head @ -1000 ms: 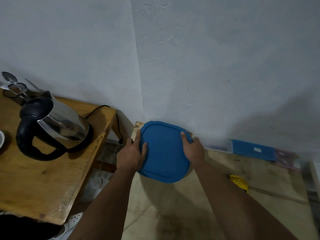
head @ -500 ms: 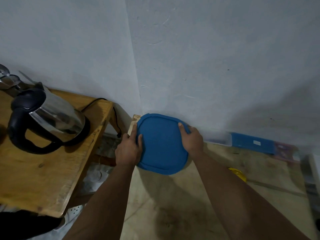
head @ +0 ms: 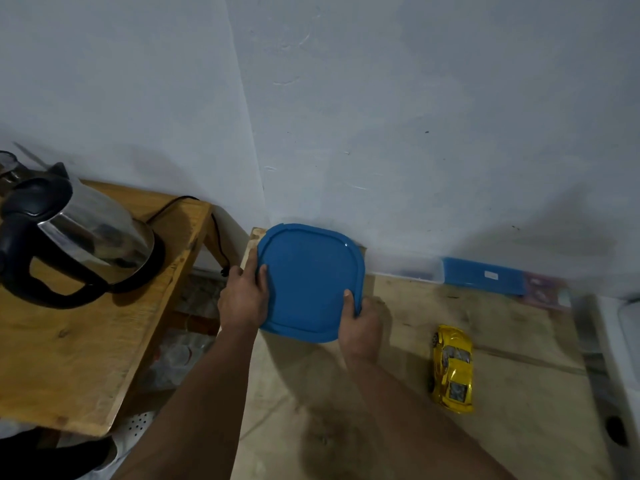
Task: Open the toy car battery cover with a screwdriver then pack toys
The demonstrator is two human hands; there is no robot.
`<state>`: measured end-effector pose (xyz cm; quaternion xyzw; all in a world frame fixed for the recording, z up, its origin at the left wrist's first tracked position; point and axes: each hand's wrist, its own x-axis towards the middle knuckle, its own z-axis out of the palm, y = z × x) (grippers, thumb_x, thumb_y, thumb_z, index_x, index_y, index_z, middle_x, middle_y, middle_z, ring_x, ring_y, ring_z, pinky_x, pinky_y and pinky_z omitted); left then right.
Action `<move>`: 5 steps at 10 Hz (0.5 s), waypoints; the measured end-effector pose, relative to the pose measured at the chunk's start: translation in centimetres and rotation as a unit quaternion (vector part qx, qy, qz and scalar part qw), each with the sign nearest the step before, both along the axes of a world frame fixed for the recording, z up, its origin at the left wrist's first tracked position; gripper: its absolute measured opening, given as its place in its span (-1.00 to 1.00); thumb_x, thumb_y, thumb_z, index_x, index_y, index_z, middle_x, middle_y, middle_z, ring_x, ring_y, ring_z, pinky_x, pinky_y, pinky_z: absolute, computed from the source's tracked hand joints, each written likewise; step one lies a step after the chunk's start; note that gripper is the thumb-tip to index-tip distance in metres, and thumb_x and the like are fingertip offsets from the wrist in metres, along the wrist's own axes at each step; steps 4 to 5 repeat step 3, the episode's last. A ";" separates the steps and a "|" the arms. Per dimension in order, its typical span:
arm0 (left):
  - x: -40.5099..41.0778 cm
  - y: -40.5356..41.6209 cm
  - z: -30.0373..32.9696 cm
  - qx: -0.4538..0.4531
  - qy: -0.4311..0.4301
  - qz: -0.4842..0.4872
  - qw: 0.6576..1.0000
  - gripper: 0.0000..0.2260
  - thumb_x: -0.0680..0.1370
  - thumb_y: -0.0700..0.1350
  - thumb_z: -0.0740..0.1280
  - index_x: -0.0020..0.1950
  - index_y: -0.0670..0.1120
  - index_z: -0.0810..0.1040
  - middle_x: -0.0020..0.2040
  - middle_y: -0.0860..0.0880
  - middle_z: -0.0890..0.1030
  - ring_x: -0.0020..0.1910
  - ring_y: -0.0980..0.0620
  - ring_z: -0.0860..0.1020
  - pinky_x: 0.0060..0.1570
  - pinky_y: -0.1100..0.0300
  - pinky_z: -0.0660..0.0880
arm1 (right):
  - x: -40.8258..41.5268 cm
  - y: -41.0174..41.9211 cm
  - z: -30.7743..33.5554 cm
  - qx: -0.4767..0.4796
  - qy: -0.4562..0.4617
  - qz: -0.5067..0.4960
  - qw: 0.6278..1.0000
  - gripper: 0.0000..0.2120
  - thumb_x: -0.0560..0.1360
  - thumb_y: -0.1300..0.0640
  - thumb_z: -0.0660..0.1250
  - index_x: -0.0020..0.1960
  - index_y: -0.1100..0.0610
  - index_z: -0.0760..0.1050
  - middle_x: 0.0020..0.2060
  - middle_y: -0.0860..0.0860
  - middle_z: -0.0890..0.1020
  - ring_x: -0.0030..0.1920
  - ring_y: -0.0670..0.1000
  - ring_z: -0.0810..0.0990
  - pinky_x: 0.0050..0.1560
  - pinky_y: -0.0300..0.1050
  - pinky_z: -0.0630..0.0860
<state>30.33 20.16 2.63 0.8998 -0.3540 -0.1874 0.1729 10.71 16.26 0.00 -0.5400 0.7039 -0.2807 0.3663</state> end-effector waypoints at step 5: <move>0.1 0.3 2.6 0.078 -0.001 -0.053 0.996 -0.36 0.66 0.36 -0.06 0.68 0.17 -0.12 0.39 -0.22 0.38 0.29 -0.31 0.50 0.18 -0.28 0.52 | -0.7 -1.7 2.7 0.119 0.055 0.115 0.985 -0.38 0.57 -0.41 0.03 -0.18 0.14 0.46 -0.29 0.05 0.59 -0.26 0.09 0.60 -0.12 0.15 0.62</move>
